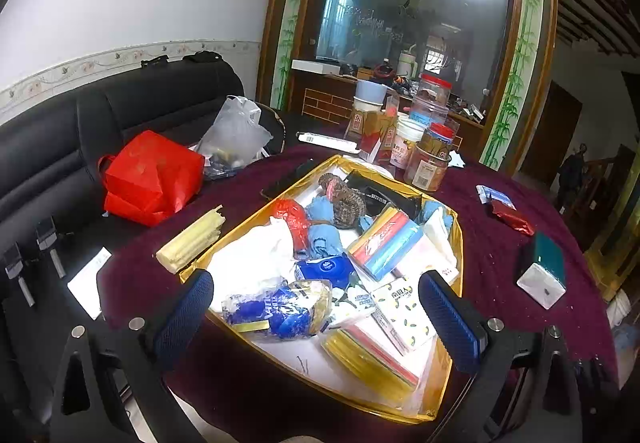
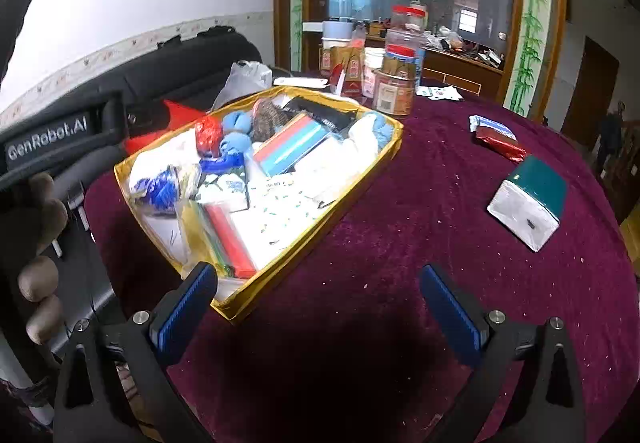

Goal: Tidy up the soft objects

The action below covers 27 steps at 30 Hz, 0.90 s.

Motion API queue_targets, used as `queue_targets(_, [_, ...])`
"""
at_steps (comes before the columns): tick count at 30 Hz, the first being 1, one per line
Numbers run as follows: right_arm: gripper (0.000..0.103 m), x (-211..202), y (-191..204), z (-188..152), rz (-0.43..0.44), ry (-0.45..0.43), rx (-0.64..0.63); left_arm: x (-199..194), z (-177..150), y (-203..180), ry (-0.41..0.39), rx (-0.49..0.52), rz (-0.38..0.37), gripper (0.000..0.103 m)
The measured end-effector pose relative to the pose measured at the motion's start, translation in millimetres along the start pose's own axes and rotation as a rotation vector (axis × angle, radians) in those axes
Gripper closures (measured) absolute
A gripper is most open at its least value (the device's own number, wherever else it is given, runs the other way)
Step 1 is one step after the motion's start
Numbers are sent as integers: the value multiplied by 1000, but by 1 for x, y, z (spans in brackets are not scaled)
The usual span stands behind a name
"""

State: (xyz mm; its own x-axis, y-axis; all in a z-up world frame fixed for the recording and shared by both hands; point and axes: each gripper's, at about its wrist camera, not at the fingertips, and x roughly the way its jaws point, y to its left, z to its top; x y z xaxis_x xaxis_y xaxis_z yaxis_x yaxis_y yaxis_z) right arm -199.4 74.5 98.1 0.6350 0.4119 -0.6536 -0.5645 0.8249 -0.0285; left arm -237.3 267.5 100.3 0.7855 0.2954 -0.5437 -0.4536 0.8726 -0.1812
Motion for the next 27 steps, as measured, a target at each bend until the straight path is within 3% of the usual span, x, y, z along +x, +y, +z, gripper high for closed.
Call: queue_targets(27, [2, 26, 13, 2, 14, 83, -58, 20, -6, 2, 57, 17, 18, 0])
